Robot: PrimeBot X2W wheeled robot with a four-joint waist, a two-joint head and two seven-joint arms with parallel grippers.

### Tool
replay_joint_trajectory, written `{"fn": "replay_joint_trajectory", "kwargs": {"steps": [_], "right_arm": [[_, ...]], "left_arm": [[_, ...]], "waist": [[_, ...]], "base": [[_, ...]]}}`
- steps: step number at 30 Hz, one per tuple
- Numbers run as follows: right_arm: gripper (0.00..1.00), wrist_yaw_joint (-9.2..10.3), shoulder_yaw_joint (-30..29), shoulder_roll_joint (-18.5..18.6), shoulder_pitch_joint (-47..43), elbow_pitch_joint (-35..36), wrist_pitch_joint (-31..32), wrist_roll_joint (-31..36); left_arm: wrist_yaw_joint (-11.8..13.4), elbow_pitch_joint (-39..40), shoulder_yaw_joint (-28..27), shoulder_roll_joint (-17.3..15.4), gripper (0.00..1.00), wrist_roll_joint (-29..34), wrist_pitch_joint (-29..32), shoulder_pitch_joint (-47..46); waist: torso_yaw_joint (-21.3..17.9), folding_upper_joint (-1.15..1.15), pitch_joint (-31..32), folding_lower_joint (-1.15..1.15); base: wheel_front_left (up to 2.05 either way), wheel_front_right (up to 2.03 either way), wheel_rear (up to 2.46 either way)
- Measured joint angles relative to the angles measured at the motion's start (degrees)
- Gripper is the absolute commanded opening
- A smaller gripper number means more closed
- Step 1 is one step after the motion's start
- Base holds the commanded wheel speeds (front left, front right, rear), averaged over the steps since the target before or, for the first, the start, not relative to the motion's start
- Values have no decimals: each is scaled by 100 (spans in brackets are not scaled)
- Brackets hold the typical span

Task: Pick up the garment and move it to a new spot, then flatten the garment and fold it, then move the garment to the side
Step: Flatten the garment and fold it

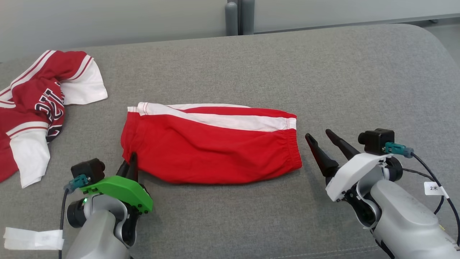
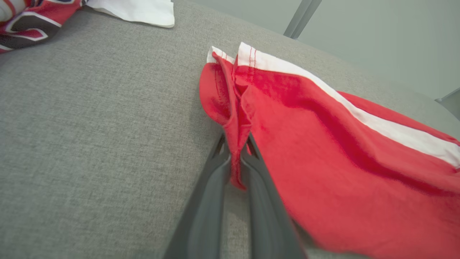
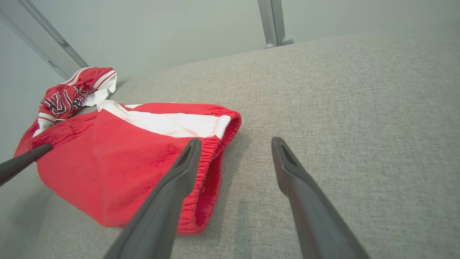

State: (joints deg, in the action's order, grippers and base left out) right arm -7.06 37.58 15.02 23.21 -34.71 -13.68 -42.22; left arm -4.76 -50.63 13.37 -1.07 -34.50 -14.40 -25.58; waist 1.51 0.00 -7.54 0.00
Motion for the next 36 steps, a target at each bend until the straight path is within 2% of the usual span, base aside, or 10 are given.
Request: {"fn": "replay_joint_trajectory", "kwargs": {"steps": [9,10,13,14,15,23,26,36], "right_arm": [[100,-1,149,-73,0,-60,320,-142],[100,-1,148,-68,0,-101,353,-176],[100,-1,145,-74,0,-175,472,-296],[100,-1,147,-82,0,-196,499,-324],[100,-1,153,-91,0,-218,532,-327],[100,0,101,-153,0,-474,748,-524],[100,0,42,-143,0,-612,886,-635],[100,0,45,-62,19,-1038,1337,-679]], "left_arm": [[236,737,489,-26,1,-165,-1,648],[276,805,541,-27,13,-165,0,700],[416,1047,630,-33,39,-155,-1,843],[472,1125,659,-35,86,-123,-1,884],[524,1220,673,-37,100,-69,-1,931],[985,1869,489,-53,100,401,-1,1284],[1036,2187,364,-56,100,705,-1,1377],[1089,2948,168,-85,100,958,-2,1807]], "waist": [[79,0,137,0],[89,0,153,0],[131,0,199,0],[145,0,218,0],[159,0,238,0],[324,0,407,0],[426,0,463,0],[851,0,600,0]], "base": [[0,0,0],[0,0,0],[0,0,0],[0,0,0],[0,0,0],[0,0,0],[0,0,0],[0,0,0]]}}
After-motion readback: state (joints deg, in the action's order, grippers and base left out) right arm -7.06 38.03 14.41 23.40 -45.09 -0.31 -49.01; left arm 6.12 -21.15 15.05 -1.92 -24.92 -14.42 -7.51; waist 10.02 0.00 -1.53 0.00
